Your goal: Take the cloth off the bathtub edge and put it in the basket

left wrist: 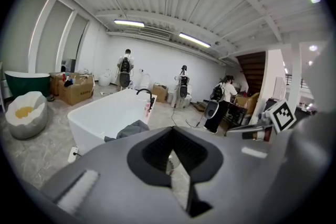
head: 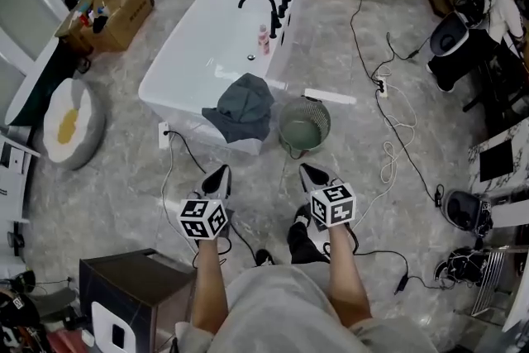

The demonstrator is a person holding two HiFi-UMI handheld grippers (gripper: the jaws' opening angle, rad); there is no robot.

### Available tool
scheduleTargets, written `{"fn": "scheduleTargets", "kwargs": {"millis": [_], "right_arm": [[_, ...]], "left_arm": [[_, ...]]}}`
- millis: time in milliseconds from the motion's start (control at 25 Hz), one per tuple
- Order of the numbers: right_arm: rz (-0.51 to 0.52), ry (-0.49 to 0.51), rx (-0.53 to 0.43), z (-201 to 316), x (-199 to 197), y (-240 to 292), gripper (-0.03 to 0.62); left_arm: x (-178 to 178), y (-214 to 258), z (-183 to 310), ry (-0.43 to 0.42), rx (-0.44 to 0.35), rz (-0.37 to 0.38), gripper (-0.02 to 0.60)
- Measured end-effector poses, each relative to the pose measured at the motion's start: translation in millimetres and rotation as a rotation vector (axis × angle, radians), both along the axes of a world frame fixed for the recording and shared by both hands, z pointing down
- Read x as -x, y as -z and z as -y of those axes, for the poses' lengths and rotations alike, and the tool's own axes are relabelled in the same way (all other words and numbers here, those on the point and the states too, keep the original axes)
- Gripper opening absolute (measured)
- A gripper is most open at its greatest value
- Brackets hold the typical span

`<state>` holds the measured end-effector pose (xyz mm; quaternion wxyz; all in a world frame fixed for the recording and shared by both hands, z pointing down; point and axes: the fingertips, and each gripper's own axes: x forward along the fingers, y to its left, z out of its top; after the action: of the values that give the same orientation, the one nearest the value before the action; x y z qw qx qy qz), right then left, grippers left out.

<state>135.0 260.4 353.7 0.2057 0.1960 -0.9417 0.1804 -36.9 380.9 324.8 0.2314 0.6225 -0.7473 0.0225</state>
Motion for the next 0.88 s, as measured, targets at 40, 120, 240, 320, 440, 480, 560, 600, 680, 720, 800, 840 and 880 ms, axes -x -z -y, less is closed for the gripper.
{"fn": "scheduleTargets", "kwargs": {"millis": [40, 120, 240, 320, 440, 480, 560, 600, 680, 720, 800, 840, 880], "right_arm": [[0.004, -0.004, 0.003, 14, 3, 1, -0.003], [0.019, -0.016, 0.007, 41, 8, 4, -0.003], [0.036, -0.022, 0.011, 77, 15, 10, -0.003], [0.036, -0.015, 0.013, 94, 20, 11, -0.003], [0.029, 0.001, 0.014, 117, 27, 11, -0.003], [0.028, 0.006, 0.015, 124, 30, 11, -0.003], [0.026, 0.017, 0.02, 136, 36, 9, -0.003], [0.023, 0.022, 0.024, 140, 38, 7, -0.002], [0.015, 0.036, 0.036, 148, 41, 2, -0.003], [0.012, 0.05, 0.042, 150, 41, -1, -0.002], [0.015, 0.089, 0.053, 150, 42, -7, -0.003], [0.019, 0.109, 0.06, 149, 42, -11, -0.002], [0.022, 0.122, 0.07, 148, 42, -16, -0.003]], "left_arm": [[1, 3, 13, -0.008, -0.003, 0.004, 0.055], [2, 8, 40, -0.025, -0.009, 0.015, 0.055], [4, 15, 75, -0.042, -0.016, 0.021, 0.055], [6, 19, 95, -0.046, -0.023, 0.013, 0.055], [10, 21, 118, -0.037, -0.029, 0.0, 0.055], [12, 20, 124, -0.031, -0.027, -0.002, 0.055], [16, 19, 133, -0.018, -0.02, -0.006, 0.055], [18, 17, 136, -0.008, -0.015, -0.005, 0.055], [23, 12, 141, 0.024, 0.001, 0.004, 0.055], [26, 9, 143, 0.04, 0.01, 0.01, 0.055], [26, 0, 147, 0.057, 0.025, 0.009, 0.055], [25, -5, 149, 0.059, 0.032, 0.004, 0.055], [22, -10, 150, 0.058, 0.039, -0.001, 0.055]]}}
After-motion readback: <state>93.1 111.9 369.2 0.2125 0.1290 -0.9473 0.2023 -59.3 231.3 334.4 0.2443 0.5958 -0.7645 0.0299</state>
